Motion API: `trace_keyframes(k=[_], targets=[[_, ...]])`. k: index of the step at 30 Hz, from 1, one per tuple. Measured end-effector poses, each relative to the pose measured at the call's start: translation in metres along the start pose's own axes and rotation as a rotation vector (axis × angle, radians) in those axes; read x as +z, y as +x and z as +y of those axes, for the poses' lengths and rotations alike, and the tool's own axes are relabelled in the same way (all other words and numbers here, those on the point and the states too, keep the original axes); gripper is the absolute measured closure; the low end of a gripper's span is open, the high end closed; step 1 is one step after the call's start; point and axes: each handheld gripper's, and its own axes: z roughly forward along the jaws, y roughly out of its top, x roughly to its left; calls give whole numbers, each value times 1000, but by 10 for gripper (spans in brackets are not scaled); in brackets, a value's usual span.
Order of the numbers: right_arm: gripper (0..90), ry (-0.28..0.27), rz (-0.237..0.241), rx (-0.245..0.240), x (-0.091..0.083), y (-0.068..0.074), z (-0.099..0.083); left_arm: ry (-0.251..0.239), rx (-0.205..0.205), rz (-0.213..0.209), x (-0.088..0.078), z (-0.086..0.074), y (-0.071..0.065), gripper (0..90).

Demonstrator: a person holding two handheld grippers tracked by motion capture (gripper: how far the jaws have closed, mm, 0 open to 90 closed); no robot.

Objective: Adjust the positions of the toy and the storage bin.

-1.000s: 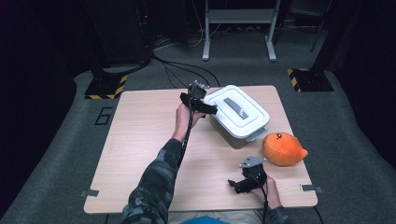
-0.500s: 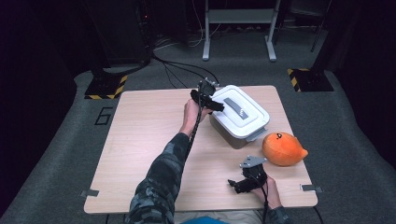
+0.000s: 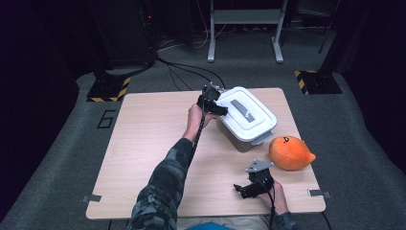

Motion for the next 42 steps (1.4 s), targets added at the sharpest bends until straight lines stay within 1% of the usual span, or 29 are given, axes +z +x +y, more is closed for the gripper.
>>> trace_keyframes(k=[3, 5, 8, 11, 16, 20, 29, 33, 40, 42], targets=[[34, 1, -2, 1, 0, 0, 0, 3, -10, -9, -3, -3, 1, 265], [34, 2, -1, 0, 0, 0, 0, 1, -8, -11, -5, -5, 0, 266], [36, 1, -4, -3, 0, 0, 0, 5, 3, -9, -8, -7, -2, 266], [37, 1, -5, -2, 0, 0, 0, 7, 24, 8, -11, -9, -4, 268], [37, 0, -4, -2, 0, 0, 0, 16, 49, 15, -17, -12, -6, 268], [37, 0, -3, -1, 0, 0, 0, 14, 56, 17, -21, -16, -8, 267], [38, 1, -3, -2, 0, 0, 0, 16, 65, -1, -33, -27, -7, 267], [38, 0, -4, -1, 0, 0, 0, 17, 79, 1, -37, -31, -8, 267], [38, 0, -4, 1, 0, 0, 0, 14, 88, -6, -45, -38, -10, 267], [38, 1, -4, 0, 0, 0, 0, 22, 94, -9, -47, -39, -9, 266]])
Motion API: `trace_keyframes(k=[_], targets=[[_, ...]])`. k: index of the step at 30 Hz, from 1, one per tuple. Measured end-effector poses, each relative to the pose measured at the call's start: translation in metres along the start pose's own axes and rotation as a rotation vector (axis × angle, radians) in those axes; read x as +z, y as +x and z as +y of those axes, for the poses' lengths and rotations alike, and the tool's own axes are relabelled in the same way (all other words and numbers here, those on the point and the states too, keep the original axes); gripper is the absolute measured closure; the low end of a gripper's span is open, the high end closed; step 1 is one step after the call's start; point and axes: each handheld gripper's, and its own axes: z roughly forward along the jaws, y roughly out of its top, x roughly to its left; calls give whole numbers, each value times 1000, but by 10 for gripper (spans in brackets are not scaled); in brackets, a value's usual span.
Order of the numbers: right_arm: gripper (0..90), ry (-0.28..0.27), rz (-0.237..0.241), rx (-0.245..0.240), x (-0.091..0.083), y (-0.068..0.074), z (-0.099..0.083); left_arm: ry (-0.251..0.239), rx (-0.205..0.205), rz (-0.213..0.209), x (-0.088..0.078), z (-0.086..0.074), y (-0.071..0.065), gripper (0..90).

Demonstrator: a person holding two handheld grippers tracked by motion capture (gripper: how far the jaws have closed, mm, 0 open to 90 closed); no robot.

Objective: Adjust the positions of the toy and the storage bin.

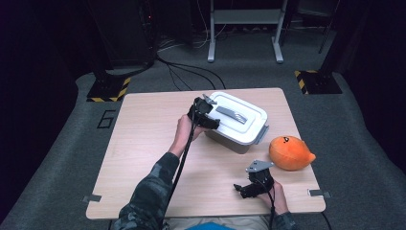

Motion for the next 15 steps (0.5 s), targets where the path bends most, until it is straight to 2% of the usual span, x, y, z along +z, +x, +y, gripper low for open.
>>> trace_keyframes(k=[4, 7, 10, 14, 15], targets=[[38, 0, 1, 2, 0, 0, 0, -3, 2, 2, 0, -1, 1, 255], [39, -1, -1, 2, 0, 0, 0, -15, 10, 7, 3, 2, 3, 206], [40, 0, 0, 4, 0, 0, 0, -25, 10, -14, 4, 5, 4, 148], [40, -1, 0, 3, 0, 0, 0, -44, 31, -20, 8, 13, 4, 108], [41, -1, 1, 4, 0, 0, 0, -50, 31, -37, 10, 16, 4, 91]])
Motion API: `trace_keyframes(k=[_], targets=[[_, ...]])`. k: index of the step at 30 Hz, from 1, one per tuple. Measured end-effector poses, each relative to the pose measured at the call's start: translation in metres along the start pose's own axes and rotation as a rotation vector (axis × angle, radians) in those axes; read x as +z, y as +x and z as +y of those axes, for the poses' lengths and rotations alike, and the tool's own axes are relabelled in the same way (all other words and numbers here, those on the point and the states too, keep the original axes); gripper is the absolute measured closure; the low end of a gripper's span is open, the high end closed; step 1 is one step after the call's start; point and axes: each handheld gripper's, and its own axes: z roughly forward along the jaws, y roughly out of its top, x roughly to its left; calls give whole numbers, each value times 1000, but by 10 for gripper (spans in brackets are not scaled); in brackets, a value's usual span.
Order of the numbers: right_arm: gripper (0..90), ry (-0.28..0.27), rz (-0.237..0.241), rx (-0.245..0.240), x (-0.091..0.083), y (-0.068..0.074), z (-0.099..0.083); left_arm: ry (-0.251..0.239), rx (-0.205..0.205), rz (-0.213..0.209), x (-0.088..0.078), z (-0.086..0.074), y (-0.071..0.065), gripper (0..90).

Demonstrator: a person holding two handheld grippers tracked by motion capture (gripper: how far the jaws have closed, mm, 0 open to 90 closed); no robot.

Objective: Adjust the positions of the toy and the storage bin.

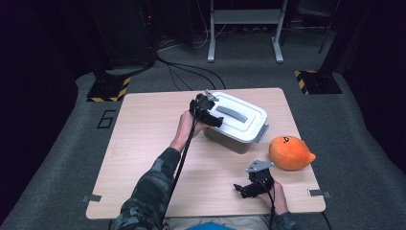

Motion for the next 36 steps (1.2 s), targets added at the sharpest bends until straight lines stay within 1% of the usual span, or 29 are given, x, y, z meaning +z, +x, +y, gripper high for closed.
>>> trace_keyframes(k=[2, 3, 4, 5, 7, 9, 10, 11, 13, 16, 18, 19, 22, 23, 24, 25, 26, 27, 28, 29, 32, 35, 36], targets=[[40, -2, 0, -3, 0, 0, 0, -8, 14, -10, 3, 6, 0, 70], [40, -3, -1, -3, 0, 0, 0, -15, 28, -17, 5, 8, 1, 60], [40, -3, 0, -1, 0, 0, 0, -18, 31, -29, 8, 12, 0, 59], [41, -3, 1, 0, 0, 0, 0, -15, 46, -34, 10, 15, 1, 47], [40, -3, -1, 1, 0, -1, 0, -26, 44, -57, 16, 20, 0, 36], [41, -4, 2, 1, 0, -1, 0, -23, 53, -75, 20, 24, 0, 21], [40, -5, 3, 2, 0, -1, 0, -21, 48, -86, 23, 27, -1, 15], [40, -5, 3, 3, 0, -1, 0, -18, 58, -86, 26, 29, -2, 6], [41, -5, 4, 3, 0, -1, 0, -15, 78, -111, 32, 33, -4, 3], [41, -8, 4, 1, 0, -1, 0, 0, 108, -136, 40, 36, -9, 2], [41, -8, 5, 2, 0, -1, 0, -1, 111, -163, 43, 37, -10, 0], [41, -9, 6, 2, 0, -1, 0, -1, 114, -169, 44, 38, -10, 0], [41, -9, 6, 2, 0, -1, 0, 20, 128, -199, 48, 39, -11, 0], [41, -9, 7, 2, 0, -1, 0, 19, 125, -210, 48, 39, -11, 0], [41, -9, 7, 3, 0, -1, 0, 20, 123, -216, 49, 39, -10, 3], [41, -10, 7, 3, 0, -1, 0, 20, 120, -231, 49, 38, -9, 9], [41, -10, 7, 2, 0, -1, 0, 20, 118, -261, 49, 38, -7, 31], [42, -8, 8, 2, 0, -1, 0, 16, 115, -270, 49, 37, -6, 77], [42, -8, 9, 2, 0, -1, 0, 16, 110, -283, 49, 37, -5, 89], [43, -9, 9, 2, 0, -1, 0, 14, 115, -292, 49, 37, -4, 98], [44, -9, 7, 3, 0, -1, 0, 11, 129, -303, 48, 37, -3, 130], [45, -9, 7, 3, 0, -1, 0, 6, 129, -309, 48, 36, -2, 145], [45, -9, 7, 4, 0, -1, 0, 6, 123, -312, 48, 35, -1, 153]])
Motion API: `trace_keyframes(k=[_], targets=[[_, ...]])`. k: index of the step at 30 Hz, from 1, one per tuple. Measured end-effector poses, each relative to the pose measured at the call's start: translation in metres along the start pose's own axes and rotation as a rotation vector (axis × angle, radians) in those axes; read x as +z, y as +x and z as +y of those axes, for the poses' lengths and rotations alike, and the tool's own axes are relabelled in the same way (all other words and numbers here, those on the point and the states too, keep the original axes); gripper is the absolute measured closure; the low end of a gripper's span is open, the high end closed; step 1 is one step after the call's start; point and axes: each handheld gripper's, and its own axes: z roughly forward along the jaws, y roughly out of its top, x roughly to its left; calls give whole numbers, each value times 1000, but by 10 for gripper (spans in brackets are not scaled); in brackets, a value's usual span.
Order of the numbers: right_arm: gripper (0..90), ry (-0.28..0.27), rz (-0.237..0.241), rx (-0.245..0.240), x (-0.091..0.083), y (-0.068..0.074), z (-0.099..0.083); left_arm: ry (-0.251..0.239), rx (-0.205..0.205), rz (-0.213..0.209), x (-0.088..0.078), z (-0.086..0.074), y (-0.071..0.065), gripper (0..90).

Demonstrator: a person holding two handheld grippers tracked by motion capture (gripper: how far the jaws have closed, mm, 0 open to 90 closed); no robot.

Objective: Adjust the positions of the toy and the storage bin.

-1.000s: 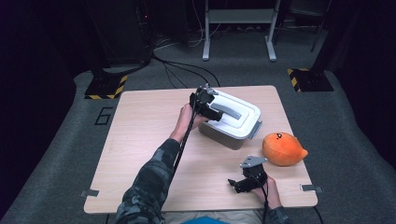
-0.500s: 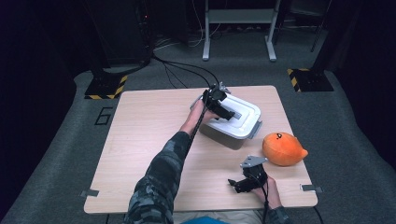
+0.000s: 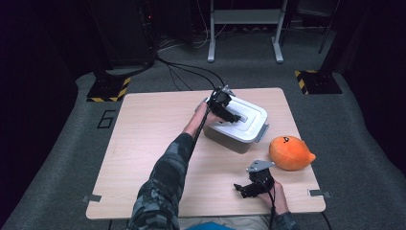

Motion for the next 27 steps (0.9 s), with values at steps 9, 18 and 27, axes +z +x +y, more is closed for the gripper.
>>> trace_keyframes(k=[9, 18, 27], targets=[[48, 0, -6, 7, 0, 0, 0, 5, -15, 10, -7, -5, 0, 211], [49, 0, -7, 7, 0, 0, 0, -28, -22, 11, -22, -20, 1, 327], [50, 1, -12, 7, 0, 0, 0, -38, -22, 19, -39, -36, -6, 451]])
